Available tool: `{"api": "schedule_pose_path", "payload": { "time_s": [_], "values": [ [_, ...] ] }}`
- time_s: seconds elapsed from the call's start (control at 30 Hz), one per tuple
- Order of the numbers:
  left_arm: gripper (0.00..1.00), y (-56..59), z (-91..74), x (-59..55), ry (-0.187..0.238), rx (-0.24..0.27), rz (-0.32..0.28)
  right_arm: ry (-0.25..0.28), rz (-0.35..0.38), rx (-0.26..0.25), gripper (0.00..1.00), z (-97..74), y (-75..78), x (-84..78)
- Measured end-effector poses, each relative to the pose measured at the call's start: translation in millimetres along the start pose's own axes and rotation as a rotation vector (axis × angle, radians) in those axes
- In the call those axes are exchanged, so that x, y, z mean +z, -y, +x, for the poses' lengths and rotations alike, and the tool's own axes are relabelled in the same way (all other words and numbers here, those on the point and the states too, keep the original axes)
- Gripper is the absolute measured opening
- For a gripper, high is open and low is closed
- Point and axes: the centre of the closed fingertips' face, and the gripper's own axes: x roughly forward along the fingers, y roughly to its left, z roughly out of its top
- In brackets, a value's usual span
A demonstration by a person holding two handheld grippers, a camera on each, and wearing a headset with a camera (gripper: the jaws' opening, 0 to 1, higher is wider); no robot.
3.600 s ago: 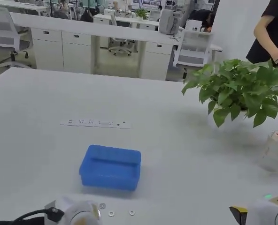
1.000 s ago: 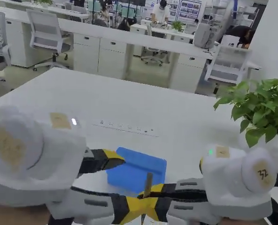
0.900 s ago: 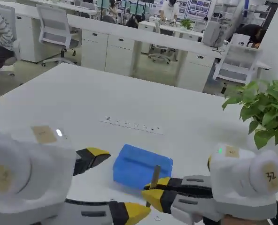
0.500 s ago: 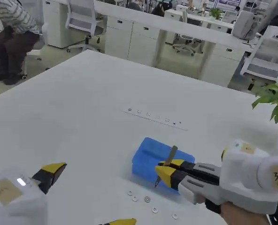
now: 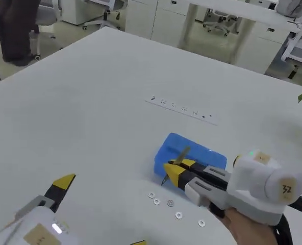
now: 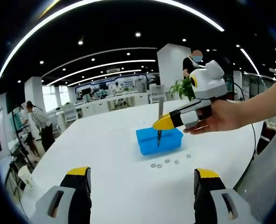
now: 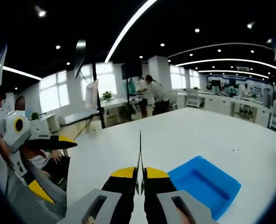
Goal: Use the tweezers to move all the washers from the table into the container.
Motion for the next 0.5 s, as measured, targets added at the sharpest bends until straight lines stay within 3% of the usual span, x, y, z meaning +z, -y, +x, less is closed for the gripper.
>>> {"api": "schedule_pose_path", "payload": {
  "time_s": [0.13,0.27,0.5],
  "values": [
    [0.92,1.2,2.5,-9.0,-0.048,-0.004,0.02,0.029,0.01,-0.017,0.02,9.3,8.2,-8.8],
    [0.88,3.4,3.1,-11.9,-0.058,-0.01,0.041,0.012,-0.026,-0.026,0.02,16.5,12.4,-18.0],
    [0.86,0.9,3.4,-15.0,-0.07,0.003,0.046,-0.009,0.007,-0.022,0.02,29.4,15.6,-38.2]
  ]
}}
